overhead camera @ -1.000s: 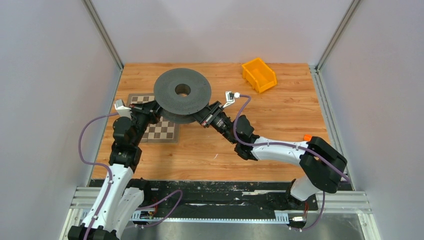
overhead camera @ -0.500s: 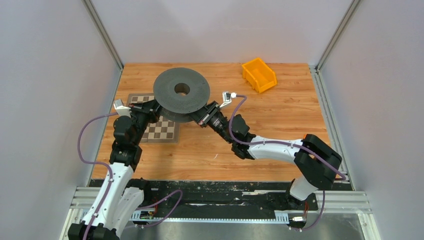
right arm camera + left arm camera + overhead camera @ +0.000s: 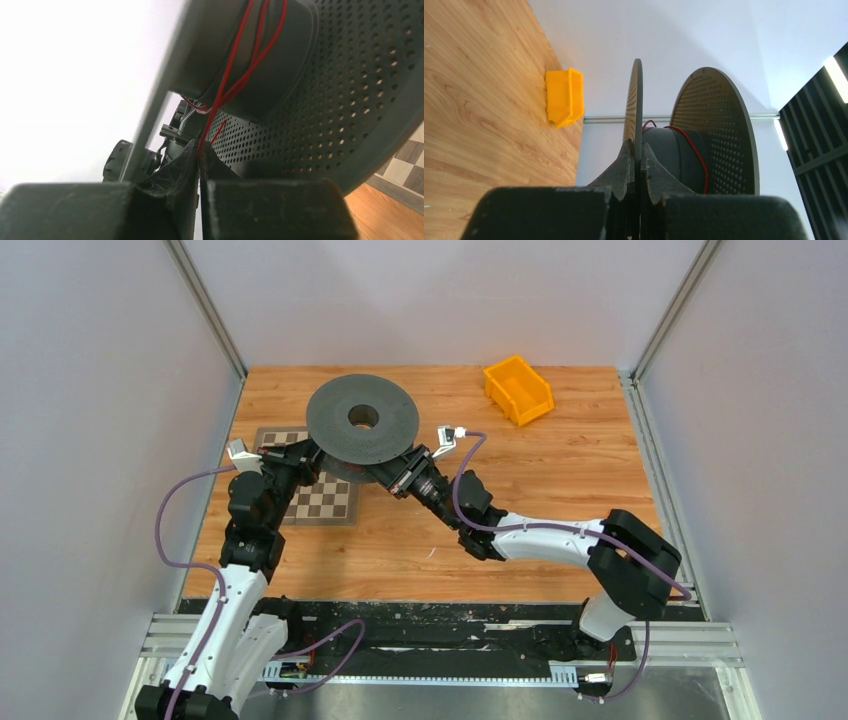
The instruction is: Wrap the cables
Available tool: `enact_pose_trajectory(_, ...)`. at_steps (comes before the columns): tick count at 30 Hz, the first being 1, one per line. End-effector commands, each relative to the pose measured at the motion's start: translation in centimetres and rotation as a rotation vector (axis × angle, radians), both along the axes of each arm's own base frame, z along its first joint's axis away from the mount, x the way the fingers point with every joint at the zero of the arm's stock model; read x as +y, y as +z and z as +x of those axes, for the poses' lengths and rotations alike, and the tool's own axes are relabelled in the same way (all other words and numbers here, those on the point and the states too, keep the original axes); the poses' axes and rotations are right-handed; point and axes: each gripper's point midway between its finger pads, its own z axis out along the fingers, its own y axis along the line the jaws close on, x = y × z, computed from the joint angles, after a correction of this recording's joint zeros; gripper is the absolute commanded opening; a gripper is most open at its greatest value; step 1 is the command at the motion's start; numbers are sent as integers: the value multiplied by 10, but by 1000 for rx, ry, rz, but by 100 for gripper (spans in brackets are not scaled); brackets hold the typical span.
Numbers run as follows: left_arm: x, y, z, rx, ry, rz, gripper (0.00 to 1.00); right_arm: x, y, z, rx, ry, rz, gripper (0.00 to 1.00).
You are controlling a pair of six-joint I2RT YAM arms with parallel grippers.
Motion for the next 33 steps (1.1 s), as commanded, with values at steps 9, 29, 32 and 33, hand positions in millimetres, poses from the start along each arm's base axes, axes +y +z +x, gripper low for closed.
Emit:
enact_pose_trajectory(9,-28,75,-41,-229,-193,-121,0,-23,-64,22,65,-153,-244,13)
enact_pose_trajectory(29,-29,68,-42,-226,-196,-110,0,-50,-40,12,-30,-185,-199,27)
enact_pose_trajectory(32,-29,65,-41,-219,-195,-111,0,-54,-39,12,-32,-192,-196,31)
enact_pose_trajectory(33,-29,64,-41,-219,-195,-112,0,-55,-39,11,-29,-192,-194,32)
